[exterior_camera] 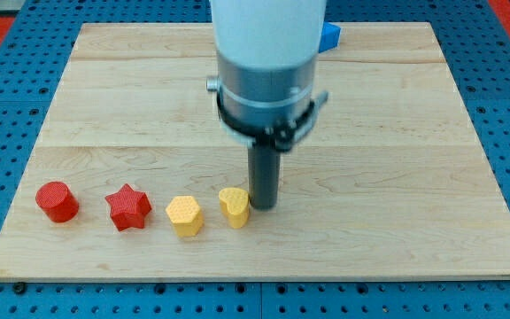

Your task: Move yellow heart to up and right

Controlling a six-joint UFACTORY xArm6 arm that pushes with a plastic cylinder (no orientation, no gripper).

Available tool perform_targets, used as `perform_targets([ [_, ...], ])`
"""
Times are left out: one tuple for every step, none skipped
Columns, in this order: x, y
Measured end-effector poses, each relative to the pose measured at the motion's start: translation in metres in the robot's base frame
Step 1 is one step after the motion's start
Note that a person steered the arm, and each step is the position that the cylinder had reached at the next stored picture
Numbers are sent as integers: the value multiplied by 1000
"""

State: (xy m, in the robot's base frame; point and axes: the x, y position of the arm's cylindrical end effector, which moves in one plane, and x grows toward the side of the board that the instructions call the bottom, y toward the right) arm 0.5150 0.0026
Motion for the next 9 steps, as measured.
perform_targets([
  [-5, -1],
  [54, 69],
  [98, 56],
  [76, -39],
  [21, -40],
  [7, -7],
  [-8, -6],
  [-25, -3],
  [-23, 26],
])
